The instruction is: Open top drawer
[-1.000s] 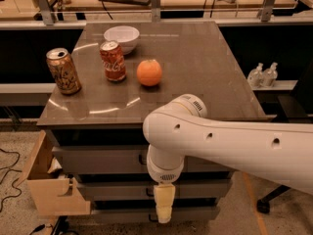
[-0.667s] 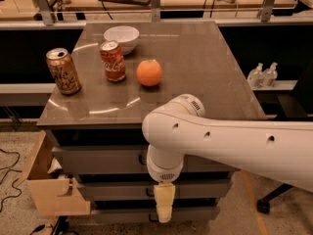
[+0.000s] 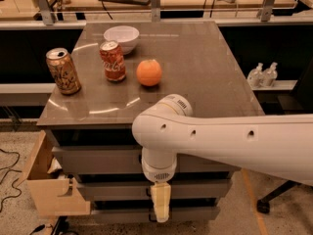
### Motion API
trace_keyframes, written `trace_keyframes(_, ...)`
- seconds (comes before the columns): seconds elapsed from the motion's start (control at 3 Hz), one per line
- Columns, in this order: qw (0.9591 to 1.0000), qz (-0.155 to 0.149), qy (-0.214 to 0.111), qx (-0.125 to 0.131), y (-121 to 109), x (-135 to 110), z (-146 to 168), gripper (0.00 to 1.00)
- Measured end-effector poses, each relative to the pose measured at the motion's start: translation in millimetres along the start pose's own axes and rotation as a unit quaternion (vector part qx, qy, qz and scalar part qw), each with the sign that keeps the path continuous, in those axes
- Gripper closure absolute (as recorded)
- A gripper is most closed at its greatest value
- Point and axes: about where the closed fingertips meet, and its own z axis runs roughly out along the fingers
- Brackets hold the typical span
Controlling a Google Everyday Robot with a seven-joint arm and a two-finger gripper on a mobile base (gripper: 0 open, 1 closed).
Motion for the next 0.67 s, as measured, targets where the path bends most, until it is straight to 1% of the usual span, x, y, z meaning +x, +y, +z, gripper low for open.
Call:
trace_keyframes(0.33,0.9999,-0.009,0.008,-0.009,-1.6,-7.7,7.2,0.00)
trace_keyframes(0.67,0.9999,-0.010,0.009,-0.009,-1.6,-8.1,7.0,0.16)
